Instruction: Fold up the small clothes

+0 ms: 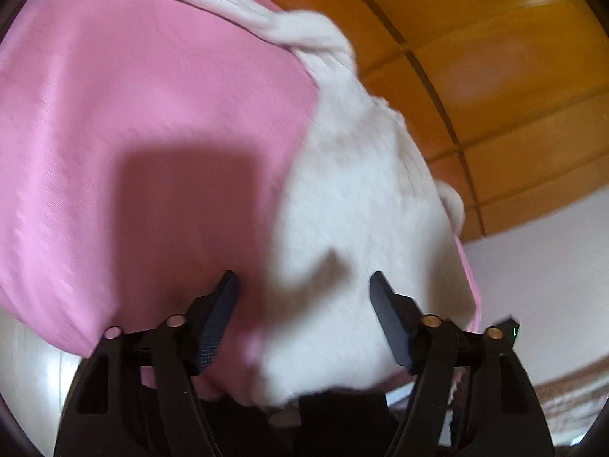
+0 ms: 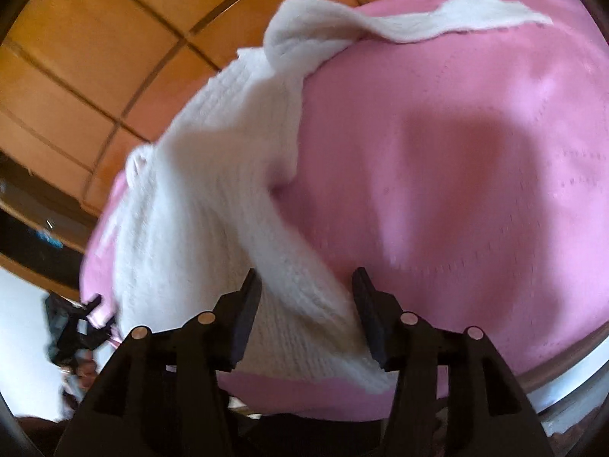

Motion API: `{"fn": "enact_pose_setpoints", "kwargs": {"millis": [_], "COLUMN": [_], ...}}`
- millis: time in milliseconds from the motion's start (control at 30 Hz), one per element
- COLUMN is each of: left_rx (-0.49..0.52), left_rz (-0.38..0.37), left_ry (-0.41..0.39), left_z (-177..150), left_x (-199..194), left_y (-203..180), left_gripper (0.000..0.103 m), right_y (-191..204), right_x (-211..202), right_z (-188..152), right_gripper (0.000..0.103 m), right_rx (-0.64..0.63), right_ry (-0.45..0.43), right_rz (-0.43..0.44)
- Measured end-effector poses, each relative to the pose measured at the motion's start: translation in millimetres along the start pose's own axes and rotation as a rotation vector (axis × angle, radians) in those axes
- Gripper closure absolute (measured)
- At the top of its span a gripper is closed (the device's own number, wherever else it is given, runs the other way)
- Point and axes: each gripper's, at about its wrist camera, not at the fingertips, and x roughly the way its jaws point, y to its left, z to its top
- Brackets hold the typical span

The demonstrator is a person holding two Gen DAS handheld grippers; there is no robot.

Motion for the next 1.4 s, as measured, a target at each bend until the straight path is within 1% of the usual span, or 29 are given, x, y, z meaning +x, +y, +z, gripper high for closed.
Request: {"fn": "enact_pose_setpoints", "kwargs": {"millis": [33,67,100,133,200,267,333,400,433,467,500,533,567,600,667,700,733,800,833,867,933,1033,1067,1167,1200,1233,1300,1367,1400], "left_rx": [0.051,0.106,0.132,0.154,0.177,0.182,0.208,0.178,0.176,0.176,0.168,0.148,0.128,0.099,0.061,0.04,-0.003,-0.136,-0.185,-0.235,-0.279,-0.3,-0.286,-0.13,-0.058,0.064,0.28,0.433,0.471], "left_rz": [0.009,0.032,0.05,0.058,0.057,0.053,0.103,0.147,0.166,0.195,0.215,0.226,0.236,0.264,0.308,0.325,0.343,0.329,0.314,0.316,0.36,0.448,0.51,0.649,0.677,0.709,0.784,0.822,0.83], "left_ry": [0.026,0.061,0.052,0.033,0.002,-0.02,-0.021,0.019,0.03,0.037,0.034,0.026,0.011,-0.025,-0.112,-0.132,-0.156,-0.228,-0.258,-0.3,-0.378,-0.428,-0.44,-0.442,-0.45,-0.448,-0.396,-0.346,-0.326], "left_z": [-5,-4,-3,1,10,18,17,11,4,0,-2,0,2,6,22,28,37,54,63,74,97,128,140,164,167,167,163,152,153], "left_x": [6,15,12,7,-10,-29,-38,-32,-31,-25,-22,-21,-23,-28,-45,-52,-58,-78,-85,-94,-107,-112,-111,-102,-99,-92,-75,-62,-50], "left_y": [-5,-15,-19,-25,-29,-28,-24,-8,-1,3,5,9,13,17,27,32,41,65,75,86,101,119,122,113,107,94,77,72,71], "left_gripper": [0.085,0.098,0.098,0.099,0.099,0.099,0.099,0.099,0.099,0.098,0.097,0.083,0.061,0.054,0.05,0.047,0.038,0.038,0.038,0.038,0.038,0.037,0.038,0.037,0.037,0.037,0.037,0.037,0.037], "right_y": [5,10,12,25,40,49,49,33,26,20,13,9,7,6,14,18,26,52,63,79,108,138,152,173,177,179,175,171,170], "right_x": [5,6,0,-13,-41,-62,-62,-38,-28,-14,-12,-9,-12,-17,-34,-41,-46,-44,-42,-31,-1,38,53,78,84,89,96,101,104], "right_z": [1,3,3,6,9,6,-2,-16,-21,-27,-30,-28,-27,-22,-8,-4,1,12,8,8,8,5,3,-4,-5,-5,1,2,2], "right_gripper": [0.094,0.096,0.096,0.096,0.096,0.097,0.097,0.097,0.097,0.095,0.086,0.081,0.07,0.059,0.046,0.041,0.041,0.038,0.034,0.033,0.034,0.034,0.034,0.034,0.034,0.034,0.034,0.034,0.034], "right_rx": [-0.021,-0.036,-0.055,-0.092,-0.131,-0.198,-0.237,-0.222,-0.211,-0.202,-0.195,-0.171,-0.156,-0.146,-0.163,-0.173,-0.185,-0.228,-0.247,-0.278,-0.321,-0.349,-0.364,-0.387,-0.386,-0.38,-0.363,-0.352,-0.344], "right_ry": [0.008,0.032,0.025,-0.009,-0.059,-0.079,-0.04,0.061,0.096,0.138,0.153,0.153,0.142,0.115,0.024,-0.007,-0.039,-0.084,-0.09,-0.084,-0.052,0.004,0.029,0.066,0.076,0.083,0.099,0.115,0.12], "right_rz": [-0.005,0.017,0.016,0.029,0.121,0.146,0.102,0.005,-0.02,-0.044,-0.062,-0.098,-0.105,-0.11,-0.132,-0.133,-0.126,-0.071,-0.05,-0.012,0.041,0.095,0.114,0.138,0.145,0.146,0.152,0.147,0.142]}}
